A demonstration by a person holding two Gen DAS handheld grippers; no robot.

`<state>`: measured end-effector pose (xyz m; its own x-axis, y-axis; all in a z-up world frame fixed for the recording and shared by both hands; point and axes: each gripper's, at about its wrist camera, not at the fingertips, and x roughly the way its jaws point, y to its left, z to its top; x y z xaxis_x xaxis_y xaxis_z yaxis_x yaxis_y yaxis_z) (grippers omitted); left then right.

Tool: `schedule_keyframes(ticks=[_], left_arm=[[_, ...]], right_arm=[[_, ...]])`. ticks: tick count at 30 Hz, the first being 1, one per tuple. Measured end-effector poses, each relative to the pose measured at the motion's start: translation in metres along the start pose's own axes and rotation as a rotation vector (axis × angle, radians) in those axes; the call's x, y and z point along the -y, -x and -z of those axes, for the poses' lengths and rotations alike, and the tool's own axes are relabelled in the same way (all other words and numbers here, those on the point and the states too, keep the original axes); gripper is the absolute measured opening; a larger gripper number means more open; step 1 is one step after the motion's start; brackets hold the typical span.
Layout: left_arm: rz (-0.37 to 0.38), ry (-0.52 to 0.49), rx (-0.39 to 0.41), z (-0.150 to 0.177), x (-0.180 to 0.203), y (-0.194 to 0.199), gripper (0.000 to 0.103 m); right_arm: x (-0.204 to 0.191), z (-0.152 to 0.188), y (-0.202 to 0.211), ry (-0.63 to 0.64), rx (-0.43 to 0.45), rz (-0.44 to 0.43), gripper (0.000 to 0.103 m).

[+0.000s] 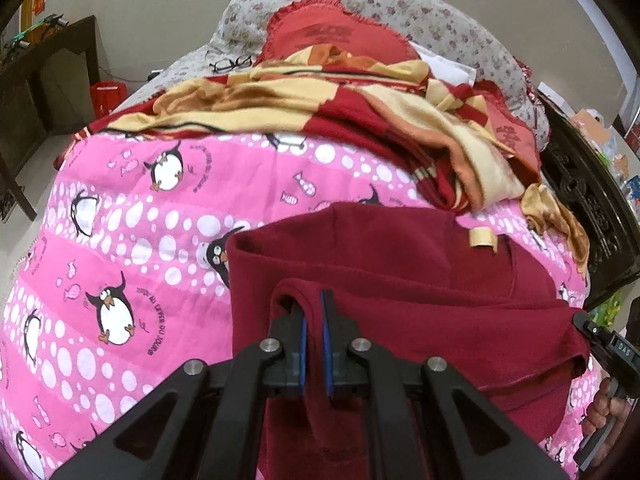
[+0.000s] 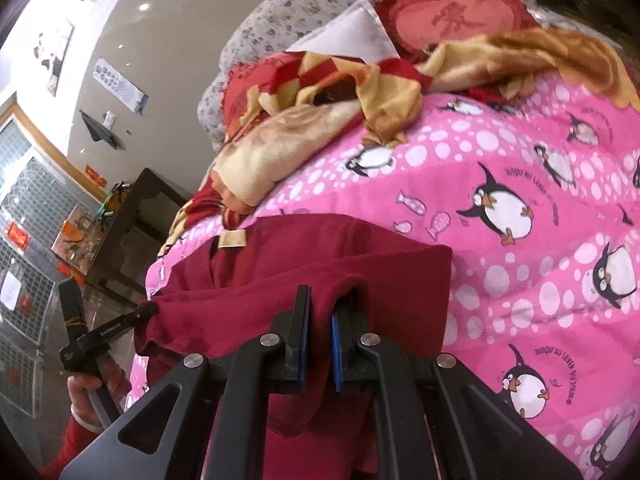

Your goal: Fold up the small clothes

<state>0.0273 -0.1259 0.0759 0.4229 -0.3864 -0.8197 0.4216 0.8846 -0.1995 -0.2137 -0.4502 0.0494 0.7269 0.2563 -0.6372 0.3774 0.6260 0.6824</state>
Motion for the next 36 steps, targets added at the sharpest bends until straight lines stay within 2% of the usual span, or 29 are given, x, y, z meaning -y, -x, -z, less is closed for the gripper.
schedule_keyframes(ticks=[4, 8, 10, 11, 13, 14, 15, 16, 21, 28, 31, 36], left_arm=[[0.001, -0.016, -0.017, 0.0, 0.0, -0.008, 0.008], [0.055, 0.013, -0.023, -0.002, -0.006, -0.002, 0.01], [0.088, 0.028, -0.024, -0.002, -0.01, 0.006, 0.013], [0.102, 0.028, -0.022, -0.001, -0.012, 0.01, 0.016], [0.086, -0.002, 0.002, 0.005, -0.012, 0.023, 0.031], [0.058, -0.017, 0.033, 0.008, -0.012, 0.032, 0.047], [0.042, -0.025, 0.068, 0.01, -0.014, 0.04, 0.056], [0.035, -0.027, 0.094, 0.012, -0.016, 0.047, 0.058], [0.045, -0.029, 0.077, 0.023, -0.026, 0.061, 0.059], [0.066, -0.186, -0.003, 0.069, -0.002, 0.066, 0.059], [0.03, -0.282, -0.028, 0.083, 0.017, 0.055, 0.059], [0.014, -0.298, -0.051, 0.071, 0.027, 0.032, 0.059]], right_arm=[[0.008, -0.001, -0.003, -0.057, -0.021, -0.03, 0.025], [0.002, 0.001, 0.011, -0.042, -0.005, -0.032, 0.04], [-0.003, 0.005, 0.019, -0.012, 0.002, -0.017, 0.041], [-0.005, 0.009, 0.024, 0.007, 0.002, -0.015, 0.041], [-0.007, 0.017, 0.032, 0.036, -0.004, -0.008, 0.041], [-0.007, 0.021, 0.035, 0.05, -0.008, 0.0, 0.041], [-0.007, 0.024, 0.038, 0.067, -0.011, 0.01, 0.041], [-0.008, 0.029, 0.041, 0.094, -0.015, 0.027, 0.041], [-0.013, 0.05, 0.045, 0.158, -0.065, 0.036, 0.041], [-0.032, 0.074, 0.033, 0.286, -0.135, 0.048, 0.041], [-0.035, 0.077, 0.023, 0.301, -0.157, 0.044, 0.041], [-0.039, 0.063, 0.001, 0.287, -0.161, 0.045, 0.041]])
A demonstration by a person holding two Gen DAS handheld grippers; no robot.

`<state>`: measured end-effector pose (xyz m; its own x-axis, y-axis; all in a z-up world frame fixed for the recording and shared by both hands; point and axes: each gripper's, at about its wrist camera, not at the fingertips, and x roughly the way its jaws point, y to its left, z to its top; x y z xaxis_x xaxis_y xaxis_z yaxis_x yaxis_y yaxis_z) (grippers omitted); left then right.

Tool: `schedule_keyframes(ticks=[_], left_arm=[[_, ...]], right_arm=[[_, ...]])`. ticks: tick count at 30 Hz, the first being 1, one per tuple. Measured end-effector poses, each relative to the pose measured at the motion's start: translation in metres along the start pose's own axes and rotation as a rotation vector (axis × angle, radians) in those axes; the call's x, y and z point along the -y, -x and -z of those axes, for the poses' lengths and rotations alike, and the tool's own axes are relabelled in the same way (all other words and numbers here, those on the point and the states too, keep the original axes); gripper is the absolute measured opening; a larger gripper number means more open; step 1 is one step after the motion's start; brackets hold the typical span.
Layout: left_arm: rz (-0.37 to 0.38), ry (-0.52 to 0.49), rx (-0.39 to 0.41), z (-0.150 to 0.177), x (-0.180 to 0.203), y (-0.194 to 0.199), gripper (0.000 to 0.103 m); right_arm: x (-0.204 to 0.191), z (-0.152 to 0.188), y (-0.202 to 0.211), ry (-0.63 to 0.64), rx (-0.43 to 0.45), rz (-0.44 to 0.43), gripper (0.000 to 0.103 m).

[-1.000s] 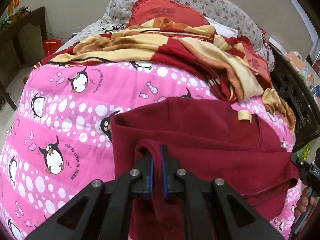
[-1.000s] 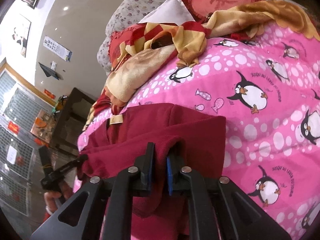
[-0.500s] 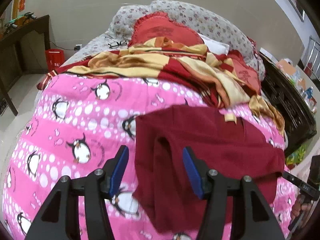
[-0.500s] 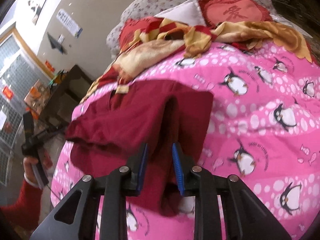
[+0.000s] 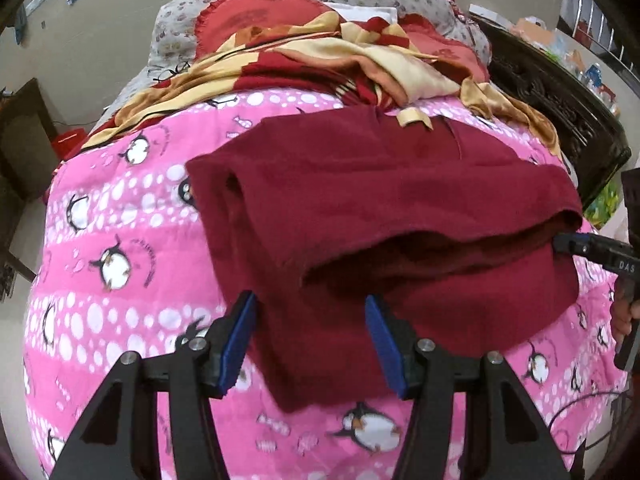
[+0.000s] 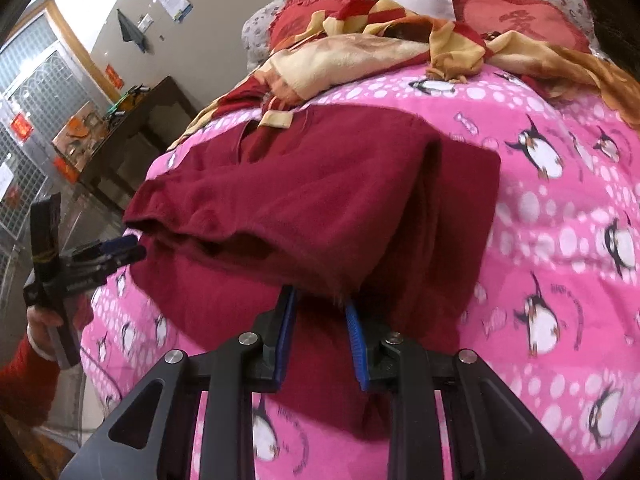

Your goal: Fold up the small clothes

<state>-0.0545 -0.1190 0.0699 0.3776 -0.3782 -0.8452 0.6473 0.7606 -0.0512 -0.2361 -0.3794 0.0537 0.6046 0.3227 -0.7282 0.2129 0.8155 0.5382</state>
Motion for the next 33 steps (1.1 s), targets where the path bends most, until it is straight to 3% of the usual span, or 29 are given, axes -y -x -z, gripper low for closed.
schedule_keyframes(ticks=[11, 14, 17, 20, 23, 27, 28, 29, 30, 32, 33], left_arm=[[0.036, 0.251, 0.104, -0.091, -0.052, -0.02, 0.059], [0.025, 0.31, 0.102, -0.1, -0.067, -0.023, 0.059], [0.036, 0.321, 0.118, -0.094, -0.073, -0.015, 0.059], [-0.004, 0.257, 0.134, -0.085, -0.064, -0.014, 0.059], [-0.023, 0.21, 0.109, -0.083, -0.052, -0.027, 0.059], [-0.016, 0.25, 0.108, -0.083, -0.052, -0.034, 0.059], [0.007, 0.264, 0.121, -0.084, -0.055, -0.032, 0.059], [0.019, 0.27, 0.135, -0.085, -0.058, -0.03, 0.062], [0.021, 0.269, 0.144, -0.087, -0.059, -0.029, 0.071], [0.014, 0.275, 0.164, -0.093, -0.064, -0.029, 0.081], [0.013, 0.281, 0.165, -0.095, -0.065, -0.03, 0.081]], right_arm=[[0.015, -0.087, -0.016, -0.135, 0.174, 0.032, 0.041], [0.025, -0.104, -0.022, -0.2, 0.188, 0.087, 0.041], [0.03, -0.104, -0.01, -0.236, 0.219, 0.079, 0.041], [0.017, -0.098, 0.002, -0.154, 0.248, 0.106, 0.041], [-0.006, -0.094, -0.004, -0.025, 0.212, 0.095, 0.041], [-0.031, -0.097, -0.014, 0.075, 0.209, 0.178, 0.041], [-0.03, -0.096, -0.012, 0.07, 0.225, 0.184, 0.043], [-0.024, -0.097, -0.007, 0.043, 0.253, 0.18, 0.053], [-0.018, -0.098, -0.004, 0.019, 0.266, 0.183, 0.068], [0.002, -0.102, -0.002, -0.043, 0.285, 0.222, 0.077], [0.009, -0.104, -0.002, -0.066, 0.286, 0.235, 0.077]])
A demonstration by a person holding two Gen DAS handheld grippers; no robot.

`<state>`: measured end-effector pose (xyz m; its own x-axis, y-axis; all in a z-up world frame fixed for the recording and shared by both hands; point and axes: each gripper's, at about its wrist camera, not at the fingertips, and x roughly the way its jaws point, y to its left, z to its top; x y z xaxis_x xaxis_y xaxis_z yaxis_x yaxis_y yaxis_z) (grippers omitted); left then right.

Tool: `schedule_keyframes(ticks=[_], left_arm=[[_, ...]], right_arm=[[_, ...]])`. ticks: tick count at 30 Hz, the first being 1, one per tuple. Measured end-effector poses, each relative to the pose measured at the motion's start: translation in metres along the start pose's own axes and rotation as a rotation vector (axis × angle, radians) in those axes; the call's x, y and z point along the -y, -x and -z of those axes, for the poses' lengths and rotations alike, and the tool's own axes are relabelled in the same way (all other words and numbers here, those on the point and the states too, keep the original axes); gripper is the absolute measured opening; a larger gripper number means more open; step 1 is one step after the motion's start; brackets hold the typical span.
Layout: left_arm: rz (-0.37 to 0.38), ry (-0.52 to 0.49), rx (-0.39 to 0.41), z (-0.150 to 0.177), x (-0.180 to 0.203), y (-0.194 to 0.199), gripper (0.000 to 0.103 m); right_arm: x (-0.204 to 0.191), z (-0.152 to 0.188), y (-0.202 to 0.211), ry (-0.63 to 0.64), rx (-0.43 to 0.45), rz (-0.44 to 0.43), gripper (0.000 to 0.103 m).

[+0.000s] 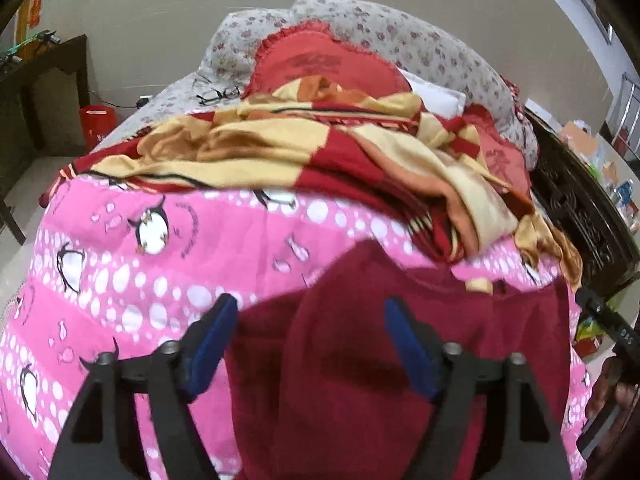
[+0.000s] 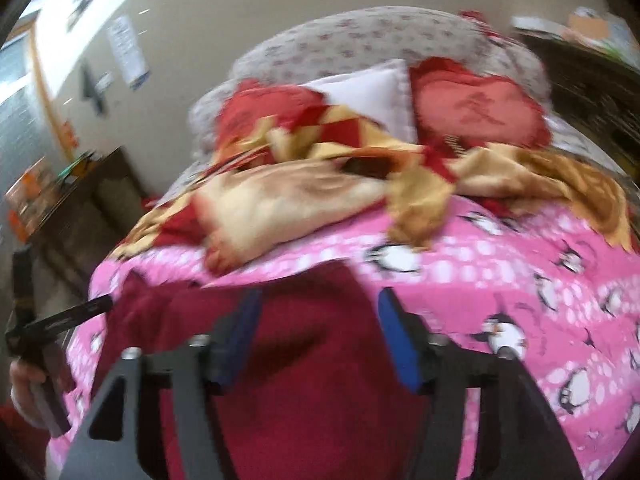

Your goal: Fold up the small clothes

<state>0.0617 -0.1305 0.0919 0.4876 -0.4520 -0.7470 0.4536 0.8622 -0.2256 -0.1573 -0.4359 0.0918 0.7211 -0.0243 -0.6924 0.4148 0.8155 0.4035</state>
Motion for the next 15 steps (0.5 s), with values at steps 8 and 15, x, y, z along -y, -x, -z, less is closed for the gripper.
schedule_keyframes(ticks=[8, 15], left_arm=[[-0.065, -0.024, -0.026, -0.007, 0.011, -0.027, 0.08], [-0.169, -0.03, -0.03, -0.003, 0.006, -0.06, 0.079]], right_arm=[[0.004, -0.004, -0.042, 0.018, -0.124, -0.071, 0.022], [0.034, -0.004, -0.06, -0.071, -0.14, 0.09, 0.022]])
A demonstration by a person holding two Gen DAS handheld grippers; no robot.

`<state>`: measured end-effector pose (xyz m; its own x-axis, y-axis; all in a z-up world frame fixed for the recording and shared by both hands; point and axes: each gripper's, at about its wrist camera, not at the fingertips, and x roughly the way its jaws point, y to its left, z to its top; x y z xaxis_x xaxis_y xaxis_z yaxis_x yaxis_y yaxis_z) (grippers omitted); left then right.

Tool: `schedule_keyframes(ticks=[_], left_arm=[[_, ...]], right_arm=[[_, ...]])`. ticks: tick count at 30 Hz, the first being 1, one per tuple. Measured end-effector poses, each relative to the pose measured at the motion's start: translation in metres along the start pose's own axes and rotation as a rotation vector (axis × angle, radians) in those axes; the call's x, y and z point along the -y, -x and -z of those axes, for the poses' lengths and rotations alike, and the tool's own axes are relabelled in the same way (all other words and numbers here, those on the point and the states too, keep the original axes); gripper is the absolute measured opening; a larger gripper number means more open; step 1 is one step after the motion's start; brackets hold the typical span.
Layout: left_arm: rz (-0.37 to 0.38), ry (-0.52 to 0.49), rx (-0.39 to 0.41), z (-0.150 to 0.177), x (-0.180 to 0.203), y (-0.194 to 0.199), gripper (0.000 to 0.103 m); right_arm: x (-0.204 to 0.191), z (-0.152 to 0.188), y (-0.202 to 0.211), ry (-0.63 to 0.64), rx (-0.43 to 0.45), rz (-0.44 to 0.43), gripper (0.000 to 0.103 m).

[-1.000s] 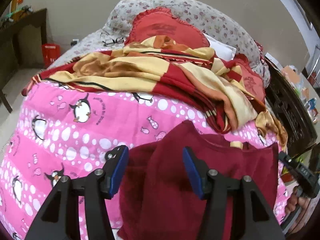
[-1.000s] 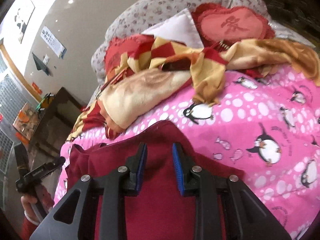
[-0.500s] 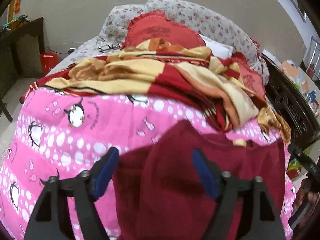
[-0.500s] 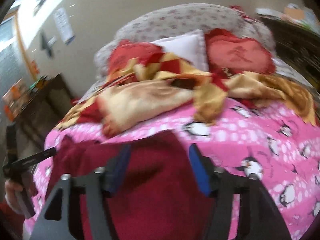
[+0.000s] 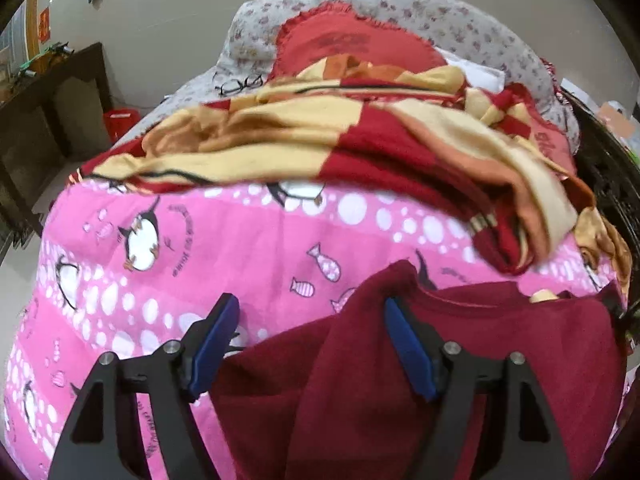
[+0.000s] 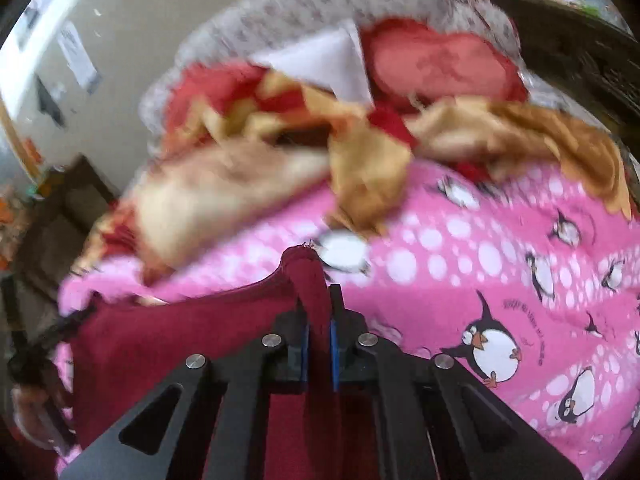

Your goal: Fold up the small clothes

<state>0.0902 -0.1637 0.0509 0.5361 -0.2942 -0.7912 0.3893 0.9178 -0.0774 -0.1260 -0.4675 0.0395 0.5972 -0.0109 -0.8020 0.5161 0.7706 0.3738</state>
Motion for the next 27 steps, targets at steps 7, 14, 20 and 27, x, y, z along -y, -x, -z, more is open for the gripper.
schedule_keyframes(ticks=[7, 14, 20, 27], left_arm=[[-0.006, -0.007, 0.047, 0.005, -0.006, 0.03, 0.079], [0.047, -0.013, 0.05, 0.025, -0.006, 0.047, 0.079], [0.075, 0.049, -0.061, 0.035, -0.019, 0.019, 0.081], [0.132, -0.006, -0.013, 0.066, -0.039, 0.071, 0.081]], right_arm=[[-0.006, 0.01, 0.028, 0.034, 0.052, 0.072, 0.042], [-0.043, 0.036, 0.053, 0.172, 0.044, -0.089, 0.042], [-0.034, 0.041, 0.027, 0.115, -0.023, -0.073, 0.042], [0.0, 0.073, 0.106, 0.122, 0.006, -0.153, 0.047]])
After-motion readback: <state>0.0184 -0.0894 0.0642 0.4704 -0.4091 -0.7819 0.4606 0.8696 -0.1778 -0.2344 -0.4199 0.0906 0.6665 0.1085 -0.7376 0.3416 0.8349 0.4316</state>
